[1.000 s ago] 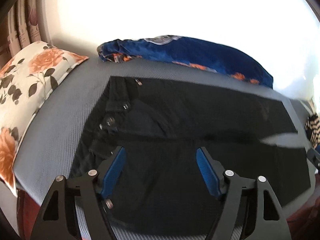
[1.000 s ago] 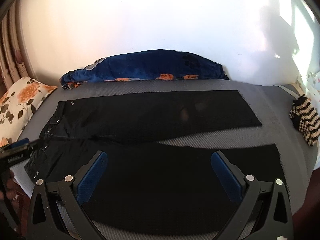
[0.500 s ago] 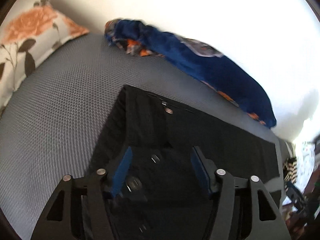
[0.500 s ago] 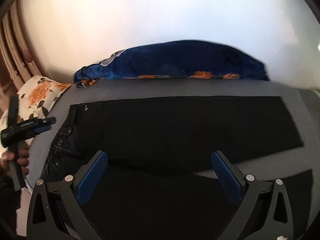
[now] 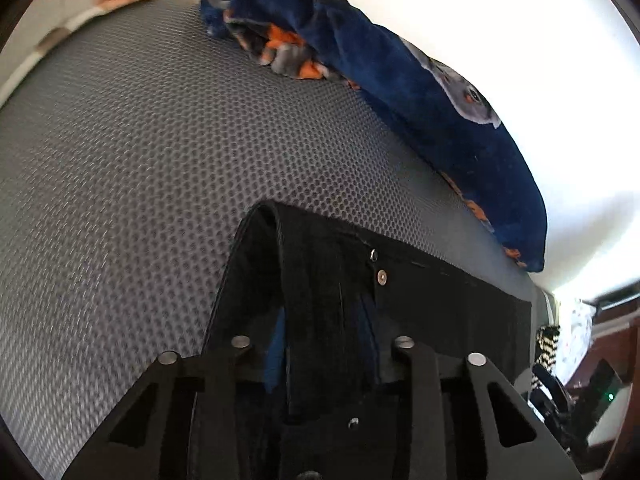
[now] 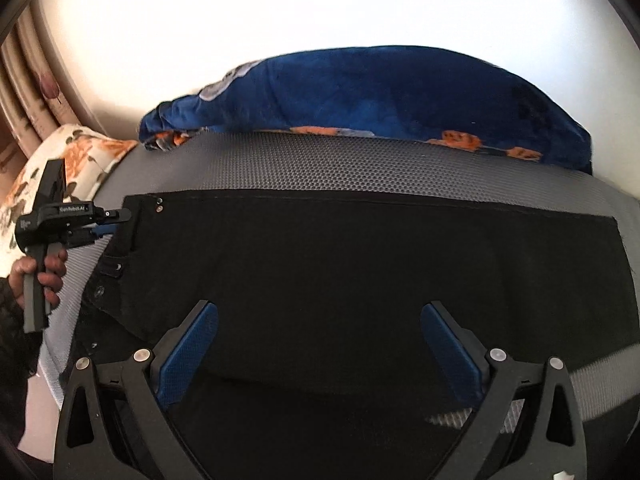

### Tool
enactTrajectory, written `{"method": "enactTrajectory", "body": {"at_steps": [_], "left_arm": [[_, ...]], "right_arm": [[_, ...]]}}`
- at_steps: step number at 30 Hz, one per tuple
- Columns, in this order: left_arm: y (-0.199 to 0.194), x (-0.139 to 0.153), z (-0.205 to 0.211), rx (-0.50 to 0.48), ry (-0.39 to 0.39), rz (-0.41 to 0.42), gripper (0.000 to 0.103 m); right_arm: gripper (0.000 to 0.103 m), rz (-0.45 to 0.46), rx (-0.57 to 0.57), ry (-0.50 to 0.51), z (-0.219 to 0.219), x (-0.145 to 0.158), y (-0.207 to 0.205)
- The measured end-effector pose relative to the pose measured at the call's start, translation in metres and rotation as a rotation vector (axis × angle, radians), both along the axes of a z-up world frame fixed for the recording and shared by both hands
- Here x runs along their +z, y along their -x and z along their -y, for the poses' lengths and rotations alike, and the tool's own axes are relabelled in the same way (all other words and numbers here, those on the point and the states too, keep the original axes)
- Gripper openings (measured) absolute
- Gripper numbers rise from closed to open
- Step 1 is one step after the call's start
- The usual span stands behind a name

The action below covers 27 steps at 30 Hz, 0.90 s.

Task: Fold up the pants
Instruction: 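Grasp the jeans waistband with the left tool while the right tool grasps its other end, then lift the waistband with both tools and fold it over toward the leg hems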

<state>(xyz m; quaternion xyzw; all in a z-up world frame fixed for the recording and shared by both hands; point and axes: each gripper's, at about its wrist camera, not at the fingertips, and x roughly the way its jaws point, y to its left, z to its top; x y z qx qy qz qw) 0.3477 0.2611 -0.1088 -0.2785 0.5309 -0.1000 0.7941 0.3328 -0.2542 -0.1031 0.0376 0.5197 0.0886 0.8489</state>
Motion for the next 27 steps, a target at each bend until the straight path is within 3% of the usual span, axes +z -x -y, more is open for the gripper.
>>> {"method": "enactTrajectory", "body": {"at_steps": [8, 12, 15, 20, 21, 27], "left_arm": [[-0.033, -0.009, 0.003, -0.04, 0.055, 0.007, 0.026], [-0.044, -0.011, 0.005, -0.013, 0.087, 0.024, 0.026], [-0.04, -0.01, 0.007, 0.018, 0.075, 0.047, 0.014], [-0.012, 0.029, 0.015, -0.002, 0.085, 0.197, 0.01], [-0.006, 0.04, 0.018, -0.013, 0.092, 0.231, 0.009], [0.023, 0.077, 0.036, -0.071, 0.109, 0.319, 0.009]], "right_arm": [[0.101, -0.022, 0.113, 0.025, -0.023, -0.023, -0.029], [0.101, -0.036, 0.19, 0.001, -0.034, -0.032, -0.046], [0.101, -0.045, 0.258, -0.017, -0.04, -0.039, -0.062], [0.101, -0.071, 0.4, -0.009, -0.048, -0.047, -0.095], [0.101, -0.025, 0.471, -0.032, -0.048, -0.046, -0.102], [0.101, -0.065, 0.668, -0.028, -0.064, -0.039, -0.143]]}}
